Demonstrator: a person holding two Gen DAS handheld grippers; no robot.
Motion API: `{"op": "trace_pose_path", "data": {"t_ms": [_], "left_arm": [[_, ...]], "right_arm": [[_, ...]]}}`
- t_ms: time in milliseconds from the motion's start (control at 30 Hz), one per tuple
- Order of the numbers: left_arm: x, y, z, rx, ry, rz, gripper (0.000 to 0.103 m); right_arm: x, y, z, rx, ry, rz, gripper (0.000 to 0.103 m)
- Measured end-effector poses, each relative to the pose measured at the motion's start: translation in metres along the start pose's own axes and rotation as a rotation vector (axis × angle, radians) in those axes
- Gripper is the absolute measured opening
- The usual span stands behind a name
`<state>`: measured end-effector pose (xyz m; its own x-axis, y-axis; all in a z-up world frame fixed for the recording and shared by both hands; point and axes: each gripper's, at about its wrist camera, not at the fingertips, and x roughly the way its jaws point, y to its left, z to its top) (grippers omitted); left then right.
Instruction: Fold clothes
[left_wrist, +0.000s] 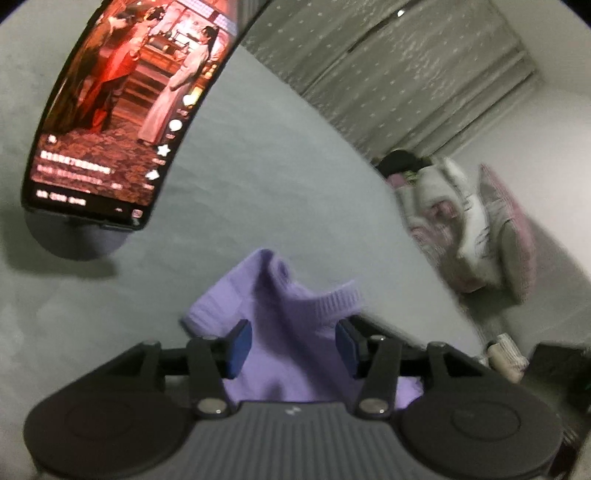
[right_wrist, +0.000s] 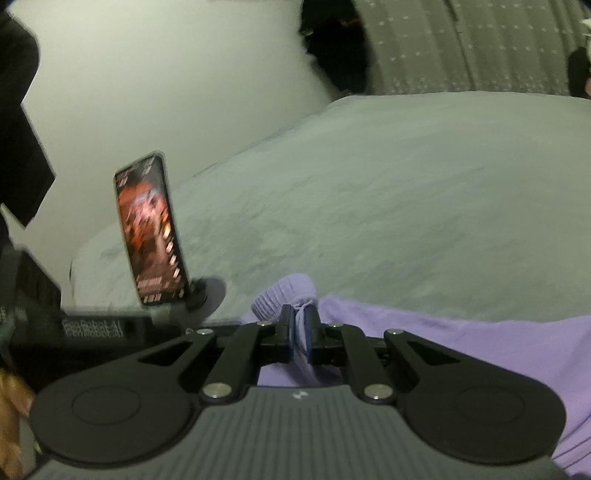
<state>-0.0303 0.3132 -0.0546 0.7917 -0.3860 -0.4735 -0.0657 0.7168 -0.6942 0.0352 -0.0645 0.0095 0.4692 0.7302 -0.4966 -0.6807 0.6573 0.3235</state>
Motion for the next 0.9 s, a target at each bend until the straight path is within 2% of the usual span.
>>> {"op": "trace_pose_path", "data": {"t_ms": [167,267,367,500,567,633,667,800,867,900], "left_arm": [[0.007,-0.007,-0.009,-0.025,0.040,-0.042,0.063],[0.013,-0.010,-0.015,-0.041,0.063,-0.016,0.063],[0.013,-0.011,-0.020,-0.059,0.064,0.012,0.061],[0.012,-0.011,-0.026,-0.084,0.066,0.049,0.060],[0.012,-0.012,-0.029,-0.096,0.067,0.067,0.060],[0.012,-0.012,-0.032,-0.109,0.068,0.086,0.060],[0.011,-0.013,-0.033,-0.107,0.068,0.095,0.060],[0.007,-0.017,-0.038,-0.079,0.067,0.135,0.060],[0.004,-0.018,-0.039,-0.063,0.067,0.161,0.058],[0.001,-0.017,-0.039,-0.060,0.064,0.173,0.056]], "right_arm": [[0.007,0.011,-0.022,-0.014,0.037,0.014,0.008],[0.004,0.019,-0.035,-0.018,0.052,0.028,0.009],[-0.002,0.021,-0.046,-0.018,0.075,0.037,0.013],[-0.024,0.013,-0.054,0.009,0.089,0.058,0.014],[-0.035,0.006,-0.054,0.038,0.088,0.049,0.017],[-0.047,-0.005,-0.053,0.079,0.084,0.028,0.032],[-0.053,-0.011,-0.050,0.108,0.075,0.008,0.045],[-0.082,-0.042,-0.036,0.218,0.045,-0.071,0.046],[-0.098,-0.060,-0.033,0.309,0.049,-0.120,0.046],[-0.107,-0.073,-0.035,0.394,0.050,-0.122,0.046]]}}
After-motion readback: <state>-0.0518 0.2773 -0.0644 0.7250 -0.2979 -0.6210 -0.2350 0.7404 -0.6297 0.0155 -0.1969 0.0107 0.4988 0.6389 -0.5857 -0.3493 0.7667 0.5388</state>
